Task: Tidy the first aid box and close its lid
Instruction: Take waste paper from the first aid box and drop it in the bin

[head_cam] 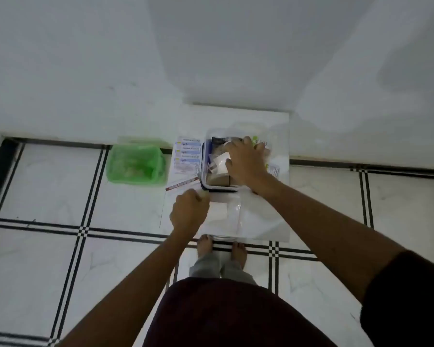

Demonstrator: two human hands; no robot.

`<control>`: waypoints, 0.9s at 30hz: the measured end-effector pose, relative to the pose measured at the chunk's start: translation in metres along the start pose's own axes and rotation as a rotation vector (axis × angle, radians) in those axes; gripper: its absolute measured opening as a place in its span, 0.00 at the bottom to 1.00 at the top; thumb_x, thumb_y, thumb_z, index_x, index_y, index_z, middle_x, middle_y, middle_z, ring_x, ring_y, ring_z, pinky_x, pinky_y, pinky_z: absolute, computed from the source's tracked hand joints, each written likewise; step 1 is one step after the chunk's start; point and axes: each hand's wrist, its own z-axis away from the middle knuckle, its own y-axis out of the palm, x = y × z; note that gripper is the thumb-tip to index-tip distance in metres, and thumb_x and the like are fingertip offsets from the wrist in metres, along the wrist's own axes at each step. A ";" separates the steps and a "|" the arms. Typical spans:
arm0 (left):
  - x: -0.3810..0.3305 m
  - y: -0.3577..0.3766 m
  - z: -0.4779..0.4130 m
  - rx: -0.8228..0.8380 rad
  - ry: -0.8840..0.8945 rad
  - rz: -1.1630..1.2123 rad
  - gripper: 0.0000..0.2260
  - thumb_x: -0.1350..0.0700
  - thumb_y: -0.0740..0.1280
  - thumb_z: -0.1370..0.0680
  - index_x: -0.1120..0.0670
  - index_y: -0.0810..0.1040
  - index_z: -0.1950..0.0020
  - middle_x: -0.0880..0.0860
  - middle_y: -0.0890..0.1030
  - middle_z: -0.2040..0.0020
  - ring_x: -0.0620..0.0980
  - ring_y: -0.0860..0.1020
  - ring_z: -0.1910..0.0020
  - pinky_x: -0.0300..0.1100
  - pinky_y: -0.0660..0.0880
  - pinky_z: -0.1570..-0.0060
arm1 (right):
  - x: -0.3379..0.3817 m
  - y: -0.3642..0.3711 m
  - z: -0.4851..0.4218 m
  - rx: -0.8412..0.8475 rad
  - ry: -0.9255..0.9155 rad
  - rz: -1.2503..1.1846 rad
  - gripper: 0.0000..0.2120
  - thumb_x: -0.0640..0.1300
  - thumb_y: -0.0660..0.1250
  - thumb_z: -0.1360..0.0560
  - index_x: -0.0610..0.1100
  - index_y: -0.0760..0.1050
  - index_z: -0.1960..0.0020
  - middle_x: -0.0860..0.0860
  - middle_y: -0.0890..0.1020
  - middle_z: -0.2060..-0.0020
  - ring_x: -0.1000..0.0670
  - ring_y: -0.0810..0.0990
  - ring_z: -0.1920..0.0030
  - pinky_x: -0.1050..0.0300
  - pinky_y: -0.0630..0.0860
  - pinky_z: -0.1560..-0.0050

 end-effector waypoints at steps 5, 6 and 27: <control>0.039 0.057 0.007 0.133 -0.268 0.118 0.19 0.48 0.70 0.33 0.62 0.75 0.54 0.60 0.80 0.57 0.53 0.76 0.63 0.42 0.73 0.66 | 0.001 0.018 -0.021 0.095 -0.046 0.150 0.19 0.41 0.68 0.31 0.46 0.72 0.40 0.50 0.77 0.43 0.44 0.68 0.39 0.41 0.64 0.43; 0.042 0.063 0.008 0.121 -0.333 0.188 0.24 0.48 0.73 0.34 0.63 0.73 0.47 0.61 0.79 0.51 0.55 0.78 0.56 0.46 0.77 0.60 | 0.000 0.024 -0.024 0.097 -0.055 0.168 0.19 0.42 0.69 0.31 0.46 0.72 0.41 0.49 0.77 0.43 0.44 0.68 0.39 0.41 0.64 0.43; 0.024 0.113 0.004 0.059 -0.476 0.374 0.37 0.42 0.78 0.39 0.56 0.65 0.39 0.52 0.72 0.44 0.57 0.73 0.41 0.53 0.74 0.41 | -0.017 0.031 -0.004 -0.111 0.202 -0.122 0.06 0.41 0.65 0.29 0.47 0.79 0.55 0.49 0.81 0.57 0.45 0.75 0.50 0.45 0.62 0.50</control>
